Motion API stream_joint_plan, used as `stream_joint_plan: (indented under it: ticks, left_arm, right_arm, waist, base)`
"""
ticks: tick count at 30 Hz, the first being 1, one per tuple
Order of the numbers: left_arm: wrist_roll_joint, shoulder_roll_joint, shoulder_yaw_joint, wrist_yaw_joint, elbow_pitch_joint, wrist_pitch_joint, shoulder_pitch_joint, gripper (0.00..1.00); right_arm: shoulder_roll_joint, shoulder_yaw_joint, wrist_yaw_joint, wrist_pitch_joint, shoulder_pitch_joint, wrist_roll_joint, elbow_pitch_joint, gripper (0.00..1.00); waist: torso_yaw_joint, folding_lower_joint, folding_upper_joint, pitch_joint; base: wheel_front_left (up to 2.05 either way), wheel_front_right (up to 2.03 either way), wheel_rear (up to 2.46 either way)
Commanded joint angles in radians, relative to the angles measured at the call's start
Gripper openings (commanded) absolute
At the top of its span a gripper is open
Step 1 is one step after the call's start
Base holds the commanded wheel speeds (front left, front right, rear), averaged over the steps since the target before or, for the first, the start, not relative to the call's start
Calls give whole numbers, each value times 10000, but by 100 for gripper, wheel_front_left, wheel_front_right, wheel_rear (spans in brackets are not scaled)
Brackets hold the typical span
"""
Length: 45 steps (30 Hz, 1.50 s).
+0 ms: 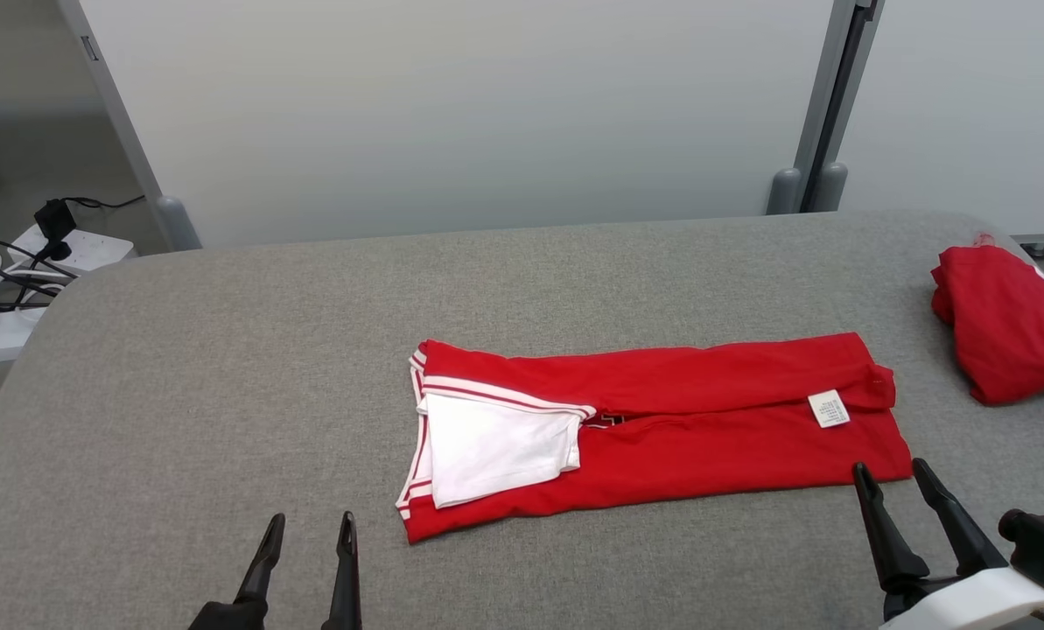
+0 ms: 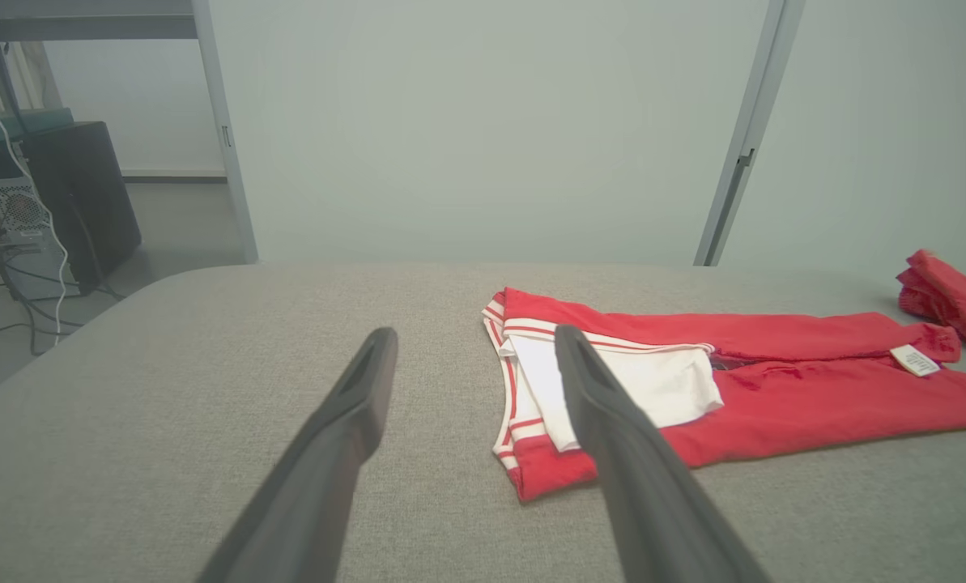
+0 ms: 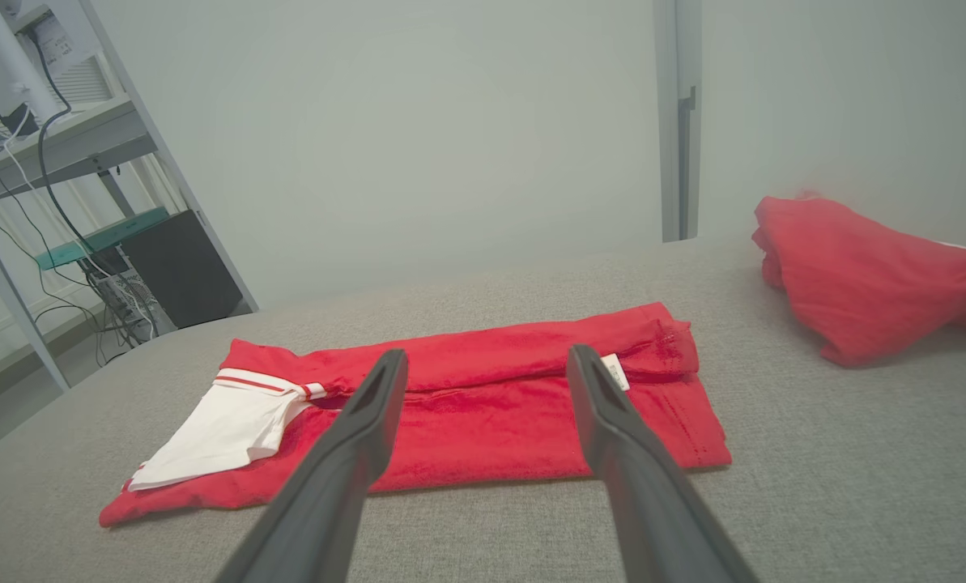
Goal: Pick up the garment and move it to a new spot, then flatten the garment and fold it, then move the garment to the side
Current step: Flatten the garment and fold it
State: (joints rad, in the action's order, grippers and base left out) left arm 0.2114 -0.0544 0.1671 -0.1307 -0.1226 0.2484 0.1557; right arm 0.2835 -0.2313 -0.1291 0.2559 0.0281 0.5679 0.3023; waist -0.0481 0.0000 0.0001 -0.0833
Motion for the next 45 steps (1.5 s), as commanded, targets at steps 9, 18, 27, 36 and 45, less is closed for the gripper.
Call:
stream_joint_plan:
  ticks: [9, 18, 27, 36, 45]
  left_arm:
    - [-190, 23, -377, 133, 334, 133, -535, 100]
    - [-160, 38, -40, 130, 425, 133, -974, 100]
    - [-189, 40, 294, 53, 467, 133, -1642, 100]
    - [-309, 40, 499, 72, 433, 133, -2342, 100]
    - [-357, 41, 745, 98, 346, 133, -2894, 100]
  right_arm:
    - [145, 19, -16, 59, 415, 18, -64, 100]
    - [200, 131, -16, -28, 2053, 1692, 1850, 100]
    - [879, -12, -16, -737, 3939, 2942, 3909, 100]
    - [1292, -274, -16, -1052, 5335, 3303, 5836, 100]
    - [1483, -411, -16, -934, 6008, 3749, 7092, 100]
  waist:
    - [84, 0, -1, 279]
    - [287, 0, -1, 1004]
    - [711, 0, -1, 2132]
    - [1041, 0, -1, 3161]
    - [1231, 0, -1, 3776]
  base:
    - [0, 0, 0]
    - [0, 0, 0]
    - [0, 0, 0]
    - [0, 0, 0]
    - [0, 0, 0]
